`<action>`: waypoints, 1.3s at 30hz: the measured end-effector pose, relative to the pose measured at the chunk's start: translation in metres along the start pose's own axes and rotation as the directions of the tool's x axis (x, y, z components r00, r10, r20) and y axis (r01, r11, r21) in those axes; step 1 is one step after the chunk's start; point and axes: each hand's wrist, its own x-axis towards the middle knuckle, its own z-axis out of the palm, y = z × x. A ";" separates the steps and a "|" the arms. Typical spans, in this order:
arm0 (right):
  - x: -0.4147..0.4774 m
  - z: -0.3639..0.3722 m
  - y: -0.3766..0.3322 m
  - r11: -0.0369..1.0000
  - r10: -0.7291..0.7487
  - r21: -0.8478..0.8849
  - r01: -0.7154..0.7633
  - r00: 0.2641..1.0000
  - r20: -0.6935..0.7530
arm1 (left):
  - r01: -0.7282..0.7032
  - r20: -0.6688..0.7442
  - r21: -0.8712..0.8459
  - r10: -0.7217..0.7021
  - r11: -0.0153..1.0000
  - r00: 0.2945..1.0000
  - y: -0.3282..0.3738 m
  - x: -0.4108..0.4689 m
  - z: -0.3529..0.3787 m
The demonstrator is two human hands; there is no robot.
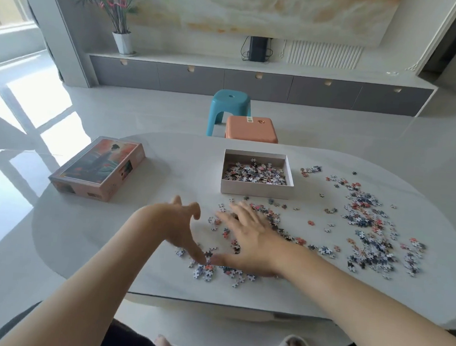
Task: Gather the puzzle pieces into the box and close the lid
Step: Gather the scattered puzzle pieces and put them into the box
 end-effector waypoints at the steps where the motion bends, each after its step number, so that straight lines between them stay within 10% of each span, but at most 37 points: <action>1: 0.002 0.008 -0.001 1.000 -0.001 -0.029 0.002 1.000 0.021 | 0.001 -0.011 0.028 -0.001 1.000 1.000 -0.001 -0.001 0.008; 6: 0.019 0.030 0.006 0.977 0.003 -0.212 0.006 0.999 0.042 | -0.173 -0.216 -0.096 0.149 0.980 0.965 -0.009 0.009 0.037; 14: 0.036 0.011 0.033 0.993 -0.006 -0.110 -0.035 0.937 -0.348 | -0.471 -0.547 -0.299 0.256 0.830 0.797 0.000 0.042 0.030; 18: 0.038 0.003 0.023 0.999 -0.029 -0.053 0.008 0.905 -0.424 | -0.355 -0.515 -0.275 0.175 0.893 0.839 -0.022 0.032 0.012; 24: 0.038 0.006 -0.032 0.980 -0.201 -0.060 0.192 0.957 -0.209 | 0.122 -0.084 -0.236 -0.145 0.964 0.986 -0.078 0.001 0.012; 39: 0.028 -0.001 -0.010 0.983 -0.165 -0.134 0.129 0.936 -0.311 | -0.213 -0.353 -0.342 0.085 0.915 0.932 -0.025 0.022 0.015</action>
